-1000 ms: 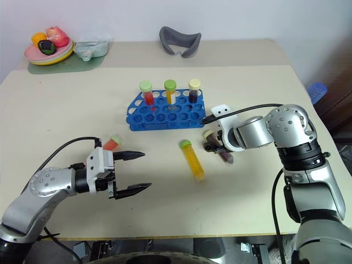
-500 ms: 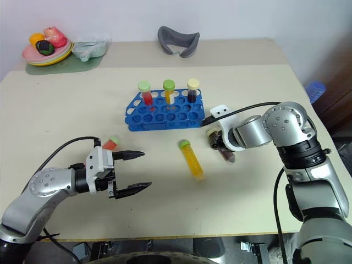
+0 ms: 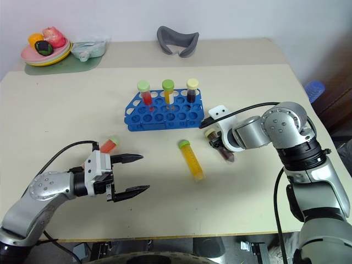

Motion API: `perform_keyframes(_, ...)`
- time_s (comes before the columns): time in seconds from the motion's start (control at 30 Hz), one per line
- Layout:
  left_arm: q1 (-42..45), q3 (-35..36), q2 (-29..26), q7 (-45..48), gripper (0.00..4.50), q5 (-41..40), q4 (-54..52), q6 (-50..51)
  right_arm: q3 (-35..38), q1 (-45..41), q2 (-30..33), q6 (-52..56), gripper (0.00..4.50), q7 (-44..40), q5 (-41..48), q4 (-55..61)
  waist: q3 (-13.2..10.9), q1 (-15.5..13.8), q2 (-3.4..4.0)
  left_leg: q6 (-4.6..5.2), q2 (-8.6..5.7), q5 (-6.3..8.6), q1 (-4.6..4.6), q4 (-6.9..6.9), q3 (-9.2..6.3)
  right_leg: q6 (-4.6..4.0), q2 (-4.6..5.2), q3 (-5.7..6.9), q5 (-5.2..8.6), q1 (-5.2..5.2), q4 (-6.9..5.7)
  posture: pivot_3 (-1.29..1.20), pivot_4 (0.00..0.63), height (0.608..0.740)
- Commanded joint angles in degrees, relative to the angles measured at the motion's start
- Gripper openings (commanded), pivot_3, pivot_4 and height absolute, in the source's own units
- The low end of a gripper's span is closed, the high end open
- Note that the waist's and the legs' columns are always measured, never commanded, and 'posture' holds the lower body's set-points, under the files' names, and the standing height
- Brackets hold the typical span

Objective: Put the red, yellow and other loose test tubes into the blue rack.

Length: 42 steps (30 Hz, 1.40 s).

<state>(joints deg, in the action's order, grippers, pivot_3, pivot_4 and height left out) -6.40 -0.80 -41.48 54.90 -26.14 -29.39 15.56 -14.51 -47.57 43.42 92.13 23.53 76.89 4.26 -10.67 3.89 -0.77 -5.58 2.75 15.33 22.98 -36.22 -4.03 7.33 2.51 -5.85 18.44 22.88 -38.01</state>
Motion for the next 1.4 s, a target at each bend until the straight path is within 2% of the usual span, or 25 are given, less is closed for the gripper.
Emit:
perform_keyframes(0.03,-0.1,0.9,0.1,0.0,4.5,0.1,-0.8,-1.3,0.5,-0.4,0.4,0.4,0.79,-1.3,-0.4,2.2,0.0,0.0,0.0,0.0,0.0,0.0,0.05,0.0,0.0,0.0,0.0,0.0,0.0,0.05,0.0,0.0,0.15,0.74)
perform_keyframes(0.23,0.6,0.7,0.2,-0.3,4.5,0.1,-1.0,-0.7,0.5,-0.4,0.4,0.4,0.79,-2.1,-1.4,3.4,0.0,0.0,0.0,0.0,0.0,-0.01,0.28,-0.03,-0.01,0.0,0.0,0.0,-0.01,0.29,-0.04,0.0,0.15,0.74)
perform_keyframes(0.37,0.7,2.5,0.4,-1.4,4.5,-0.4,-0.6,-0.4,2.7,-0.3,1.0,-0.1,0.79,-8.2,-4.3,10.9,0.0,0.0,0.01,0.0,0.0,-0.01,0.31,-0.03,-0.01,0.0,0.0,0.0,0.0,0.35,-0.05,0.0,0.15,0.74)
perform_keyframes(0.43,0.5,5.5,1.3,-3.2,4.5,-2.1,0.0,0.2,5.1,2.1,3.1,-6.9,0.79,-15.8,-6.6,18.7,0.0,-0.1,0.03,0.0,0.0,-0.01,0.35,-0.02,-0.02,0.0,0.0,0.01,-0.01,0.38,-0.05,0.0,0.15,0.74)
perform_keyframes(0.53,-0.5,9.6,2.6,-5.0,4.5,-4.1,1.4,0.6,11.1,9.3,4.1,-25.4,0.79,-29.5,-14.6,29.1,0.0,-0.7,0.02,0.0,0.0,0.0,0.41,-0.03,-0.08,0.01,0.02,0.1,0.0,0.4,-0.01,0.0,0.15,0.74)
perform_keyframes(0.6,-0.4,10.9,3.6,-5.9,4.5,-4.5,2.8,0.5,13.8,14.4,1.4,-35.2,0.79,-33.3,-19.8,31.3,0.0,-0.9,0.0,0.01,-0.01,0.0,0.4,-0.01,-0.09,0.02,0.03,0.12,0.0,0.37,0.03,0.0,0.15,0.74)
perform_keyframes(0.67,0.1,11.0,4.3,-6.2,4.5,-4.7,3.5,0.6,14.1,17.4,-2.7,-42.4,0.79,-33.4,-25.5,30.1,0.0,-0.9,-0.02,0.0,-0.01,0.0,0.36,-0.09,-0.09,0.02,0.03,0.12,-0.01,0.31,0.0,0.0,0.15,0.74)
perform_keyframes(0.83,3.2,9.0,6.6,-7.2,4.5,-4.8,4.0,1.7,9.8,19.5,-14.9,-60.5,0.79,-31.3,-43.1,21.3,0.0,-0.8,-0.03,-0.01,-0.02,-0.01,0.34,-0.29,-0.09,0.02,0.02,0.12,-0.02,0.24,-0.15,0.0,0.15,0.74)
perform_keyframes(1.0,5.8,7.2,8.6,-8.8,4.5,-4.4,3.7,2.6,7.3,21.3,-26.0,-78.9,0.79,-31.5,-55.5,11.0,0.0,-0.4,-0.01,-0.03,-0.01,-0.02,0.34,-0.21,-0.11,0.02,0.01,0.12,-0.02,0.29,-0.15,0.0,0.15,0.74)
perform_keyframes(1.13,6.3,6.8,9.0,-9.3,4.5,-4.7,3.1,3.0,7.7,23.2,-30.1,-87.1,0.79,-34.9,-58.6,6.3,0.0,-0.1,0.0,-0.05,-0.02,-0.03,0.34,-0.2,-0.11,0.02,0.03,0.12,-0.02,0.28,-0.17,0.0,0.15,0.74)
perform_keyframes(1.4,5.8,8.0,9.5,-9.9,4.5,-5.1,4.2,2.6,8.5,25.4,-34.7,-94.7,0.79,-38.0,-61.2,0.8,0.0,0.2,0.01,-0.1,-0.01,-0.06,0.26,-0.22,-0.11,0.01,0.01,0.12,-0.02,0.27,-0.3,0.0,0.15,0.74)
